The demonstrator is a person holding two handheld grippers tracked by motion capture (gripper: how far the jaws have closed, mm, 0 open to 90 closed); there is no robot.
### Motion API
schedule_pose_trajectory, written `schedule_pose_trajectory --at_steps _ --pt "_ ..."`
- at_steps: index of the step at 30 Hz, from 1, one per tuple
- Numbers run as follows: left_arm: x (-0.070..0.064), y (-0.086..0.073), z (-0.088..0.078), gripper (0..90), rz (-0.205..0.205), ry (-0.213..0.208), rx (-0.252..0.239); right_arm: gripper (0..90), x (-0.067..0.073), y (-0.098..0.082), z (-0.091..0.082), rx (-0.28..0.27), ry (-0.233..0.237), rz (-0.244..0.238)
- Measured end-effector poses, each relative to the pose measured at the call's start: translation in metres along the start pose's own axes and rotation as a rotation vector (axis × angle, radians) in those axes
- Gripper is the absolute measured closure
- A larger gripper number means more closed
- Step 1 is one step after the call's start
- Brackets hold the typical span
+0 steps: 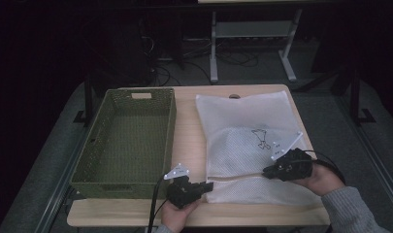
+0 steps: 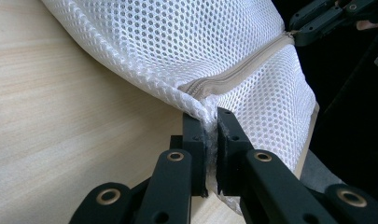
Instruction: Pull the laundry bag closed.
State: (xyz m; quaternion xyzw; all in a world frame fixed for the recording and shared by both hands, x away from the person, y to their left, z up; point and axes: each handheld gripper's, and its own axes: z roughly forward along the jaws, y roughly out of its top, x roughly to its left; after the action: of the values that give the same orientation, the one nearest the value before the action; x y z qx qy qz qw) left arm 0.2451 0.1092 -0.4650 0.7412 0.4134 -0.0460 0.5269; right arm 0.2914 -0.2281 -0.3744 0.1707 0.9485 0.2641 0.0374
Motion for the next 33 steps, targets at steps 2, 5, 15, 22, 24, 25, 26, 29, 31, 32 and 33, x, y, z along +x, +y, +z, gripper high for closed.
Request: schedule_pose_trajectory --at_steps 2,5,15,22,24,25,26,29,31,32,33 --pt "0.001 0.0 0.0 84.3 -0.003 -0.005 -0.001 81.6 0.0 -0.002 -0.001 -0.001 0.001 0.004" --pt "0.0 0.0 0.001 84.3 -0.008 -0.011 -0.002 81.6 -0.001 -0.005 -0.003 -0.002 -0.003 0.006" --pt "0.0 0.0 0.0 84.1 -0.009 -0.024 -0.001 81.6 -0.001 -0.007 -0.006 -0.003 -0.006 0.01" --pt "-0.001 -0.001 0.0 84.1 -0.01 -0.028 0.0 81.6 -0.002 -0.011 -0.01 -0.002 -0.013 0.01" --pt "-0.001 -0.001 0.0 84.1 -0.004 -0.03 0.0 81.6 -0.002 -0.012 -0.011 -0.004 -0.011 0.013" --pt "-0.001 -0.001 0.0 84.1 -0.007 -0.031 -0.001 81.6 -0.002 -0.013 -0.011 -0.003 -0.01 0.015" --pt "-0.001 -0.001 0.0 84.1 -0.009 -0.033 -0.003 81.6 -0.002 -0.013 -0.011 -0.004 -0.01 0.014" --pt "-0.001 -0.001 0.0 84.1 -0.007 -0.032 -0.002 81.6 -0.002 -0.013 -0.011 -0.001 -0.013 0.01" --pt "-0.001 -0.001 0.0 84.1 -0.008 -0.035 -0.003 81.5 -0.003 -0.015 -0.013 0.001 -0.014 0.016" --pt "-0.001 -0.001 0.0 84.1 -0.007 -0.033 -0.002 81.5 -0.003 -0.016 -0.014 0.001 -0.014 0.019" --pt "-0.001 -0.001 0.0 84.1 -0.007 -0.033 -0.003 81.6 -0.003 -0.017 -0.014 0.001 -0.017 0.025"
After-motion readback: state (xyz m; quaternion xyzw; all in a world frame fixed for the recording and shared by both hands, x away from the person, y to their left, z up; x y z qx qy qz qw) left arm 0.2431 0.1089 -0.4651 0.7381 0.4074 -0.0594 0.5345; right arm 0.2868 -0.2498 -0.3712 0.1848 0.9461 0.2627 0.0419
